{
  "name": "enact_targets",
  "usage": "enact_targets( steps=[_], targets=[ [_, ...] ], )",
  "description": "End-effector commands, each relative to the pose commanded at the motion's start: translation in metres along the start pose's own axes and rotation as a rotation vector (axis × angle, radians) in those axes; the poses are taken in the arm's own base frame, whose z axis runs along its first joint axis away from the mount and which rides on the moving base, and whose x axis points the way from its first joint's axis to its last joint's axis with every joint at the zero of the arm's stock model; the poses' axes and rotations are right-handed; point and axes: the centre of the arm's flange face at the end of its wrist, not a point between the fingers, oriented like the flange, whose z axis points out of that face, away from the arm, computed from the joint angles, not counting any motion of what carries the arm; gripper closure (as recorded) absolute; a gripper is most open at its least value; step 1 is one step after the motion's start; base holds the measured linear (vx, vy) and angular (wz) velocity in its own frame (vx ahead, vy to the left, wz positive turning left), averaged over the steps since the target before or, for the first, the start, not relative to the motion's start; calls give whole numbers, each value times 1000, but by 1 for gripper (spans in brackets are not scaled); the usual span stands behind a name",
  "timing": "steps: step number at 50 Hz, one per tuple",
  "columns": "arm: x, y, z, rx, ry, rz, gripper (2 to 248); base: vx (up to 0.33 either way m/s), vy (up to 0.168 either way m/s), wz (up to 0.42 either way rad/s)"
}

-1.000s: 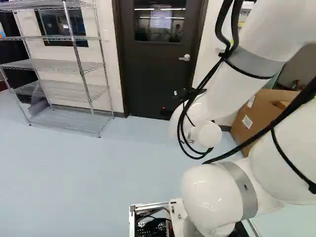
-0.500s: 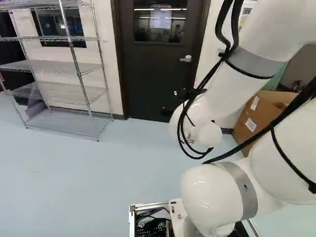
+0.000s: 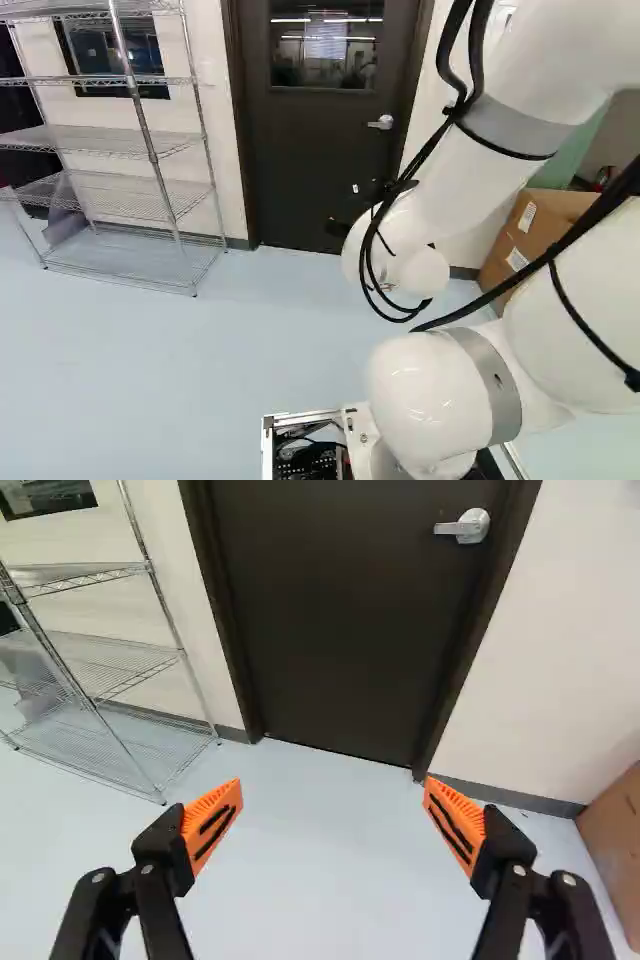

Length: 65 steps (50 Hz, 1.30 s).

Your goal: Open the door and move inside

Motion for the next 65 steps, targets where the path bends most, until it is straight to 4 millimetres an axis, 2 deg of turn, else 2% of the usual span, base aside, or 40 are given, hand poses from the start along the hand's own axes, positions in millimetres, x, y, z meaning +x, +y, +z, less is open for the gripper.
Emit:
enact_targets(
  steps=[36,65],
  targets=[
    [0,0,0,0,0,0,3,167,49,-22],
    [0,0,0,0,0,0,3,191,21,-203]
  ],
)
